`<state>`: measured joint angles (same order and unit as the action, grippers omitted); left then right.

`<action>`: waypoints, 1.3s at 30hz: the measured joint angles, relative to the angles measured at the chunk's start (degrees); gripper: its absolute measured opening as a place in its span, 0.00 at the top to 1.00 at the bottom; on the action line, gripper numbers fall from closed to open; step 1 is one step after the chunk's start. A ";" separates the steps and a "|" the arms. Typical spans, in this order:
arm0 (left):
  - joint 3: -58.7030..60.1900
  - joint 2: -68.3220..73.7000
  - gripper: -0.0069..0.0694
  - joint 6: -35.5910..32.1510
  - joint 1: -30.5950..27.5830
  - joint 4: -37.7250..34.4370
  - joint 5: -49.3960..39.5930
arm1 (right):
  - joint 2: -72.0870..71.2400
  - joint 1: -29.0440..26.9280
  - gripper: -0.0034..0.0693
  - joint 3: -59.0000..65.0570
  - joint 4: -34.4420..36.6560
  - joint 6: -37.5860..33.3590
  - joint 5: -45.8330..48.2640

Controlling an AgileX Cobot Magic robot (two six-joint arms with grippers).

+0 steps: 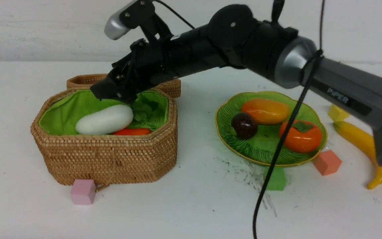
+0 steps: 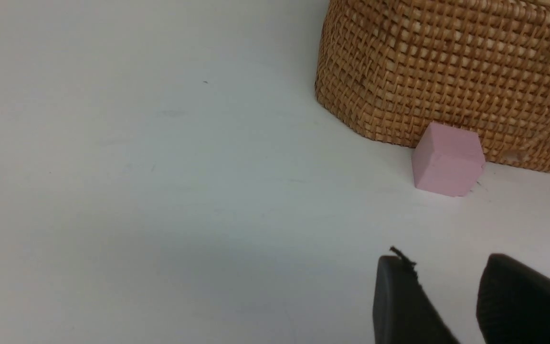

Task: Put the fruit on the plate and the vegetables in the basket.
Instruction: Use the right arm to grab a banana and put it into the right plate

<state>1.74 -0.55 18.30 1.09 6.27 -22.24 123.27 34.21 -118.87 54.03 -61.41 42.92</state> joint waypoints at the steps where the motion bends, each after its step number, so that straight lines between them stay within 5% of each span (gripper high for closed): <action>1: 0.00 0.00 0.60 0.00 0.00 0.00 0.00 | -2.08 -1.21 0.08 0.00 -4.44 2.70 4.04; 5: 0.00 0.00 0.60 0.00 0.00 0.00 0.00 | -8.56 -5.68 0.09 0.00 -18.04 12.38 13.94; 9: 0.00 0.00 0.60 0.00 0.00 0.00 0.00 | -15.89 -12.60 0.11 0.54 -34.52 30.32 20.84; 14: 0.00 0.00 0.60 0.00 0.00 0.00 0.00 | -23.48 -22.35 0.13 8.11 -49.70 54.33 22.01; 18: 0.00 0.00 0.60 0.00 0.00 0.00 0.00 | -24.58 -34.26 0.14 18.38 -56.83 62.33 21.30; 21: 0.00 0.00 0.60 0.00 0.00 0.00 0.00 | -22.43 -41.32 0.14 25.29 -54.41 61.41 18.00; 25: 0.00 0.00 0.60 0.00 0.00 0.00 0.00 | -17.01 -47.61 0.14 30.90 -45.36 49.01 12.58; 29: 0.00 0.00 0.60 0.00 0.00 0.00 0.00 | -12.30 -48.13 0.14 31.19 -41.84 37.53 9.12; 35: 0.00 0.00 0.60 0.00 0.00 0.00 0.00 | -5.24 -48.13 0.15 31.19 -41.09 32.32 3.11; 38: 0.00 0.00 0.60 0.00 0.00 0.00 0.00 | -2.57 -48.13 0.22 31.19 -41.27 31.27 3.05; 39: 0.00 0.00 0.60 0.00 0.00 0.00 0.00 | -2.42 -48.13 0.31 30.86 -41.15 30.62 3.34</action>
<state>1.74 -0.55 18.30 1.09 6.27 -22.24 120.85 -13.93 -88.00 12.89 -30.78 46.27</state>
